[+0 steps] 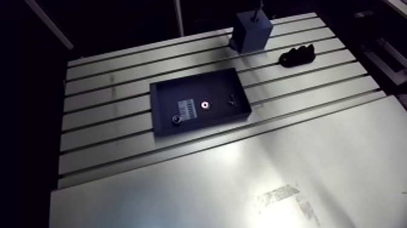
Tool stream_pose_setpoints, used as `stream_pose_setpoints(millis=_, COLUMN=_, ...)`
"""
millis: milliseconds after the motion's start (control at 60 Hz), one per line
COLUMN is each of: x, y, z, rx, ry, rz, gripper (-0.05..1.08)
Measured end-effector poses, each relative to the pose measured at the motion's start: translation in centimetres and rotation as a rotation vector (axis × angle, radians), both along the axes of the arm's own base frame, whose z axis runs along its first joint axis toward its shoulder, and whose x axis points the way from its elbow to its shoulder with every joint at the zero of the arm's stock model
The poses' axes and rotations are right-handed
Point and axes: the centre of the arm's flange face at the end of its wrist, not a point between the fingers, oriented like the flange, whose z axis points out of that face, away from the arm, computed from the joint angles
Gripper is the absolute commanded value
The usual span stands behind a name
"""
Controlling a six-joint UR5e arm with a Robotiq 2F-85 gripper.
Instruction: Pick up the M10 bolt and insert it into the hex recess until seated.
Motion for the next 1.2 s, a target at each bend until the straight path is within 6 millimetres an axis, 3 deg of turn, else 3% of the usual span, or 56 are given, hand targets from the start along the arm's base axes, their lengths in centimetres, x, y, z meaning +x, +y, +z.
stream_pose_setpoints(millis=1200, x=0.04, y=-0.05, z=-0.34, rx=0.002, ry=0.001, rz=-0.004, gripper=0.78)
